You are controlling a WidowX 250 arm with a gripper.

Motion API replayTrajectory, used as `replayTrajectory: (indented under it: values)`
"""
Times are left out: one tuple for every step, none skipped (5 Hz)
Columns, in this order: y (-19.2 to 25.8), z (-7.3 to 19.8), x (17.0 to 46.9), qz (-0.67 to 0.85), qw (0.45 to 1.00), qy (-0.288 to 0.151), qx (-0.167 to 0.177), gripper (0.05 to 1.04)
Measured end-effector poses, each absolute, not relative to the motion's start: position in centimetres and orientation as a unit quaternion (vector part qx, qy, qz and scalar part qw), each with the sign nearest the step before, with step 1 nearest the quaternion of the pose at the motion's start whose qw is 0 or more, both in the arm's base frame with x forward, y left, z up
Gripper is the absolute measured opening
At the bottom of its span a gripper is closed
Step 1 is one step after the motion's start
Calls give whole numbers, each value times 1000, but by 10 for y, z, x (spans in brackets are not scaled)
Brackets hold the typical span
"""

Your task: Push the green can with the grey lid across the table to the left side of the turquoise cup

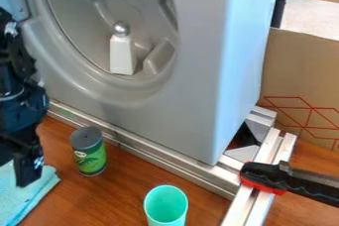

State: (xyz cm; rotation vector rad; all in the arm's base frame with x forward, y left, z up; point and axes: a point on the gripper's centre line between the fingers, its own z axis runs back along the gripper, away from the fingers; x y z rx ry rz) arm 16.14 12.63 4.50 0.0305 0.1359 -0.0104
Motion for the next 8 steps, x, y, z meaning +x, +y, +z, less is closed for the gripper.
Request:
replayTrajectory:
  values:
    - [137,43,176,-3,997,68,23,1001]
    - [133,35,193,-20,995,77,59,1001]
    - [135,28,202,-21,992,88,88,1001]
    - [139,26,212,-17,991,79,102,1001]
    - [148,35,224,-8,991,63,117,1001]
    - [161,39,227,6,991,63,119,1001]
    - [166,37,230,11,992,56,117,1001]
    - [170,31,234,23,991,57,120,1001]
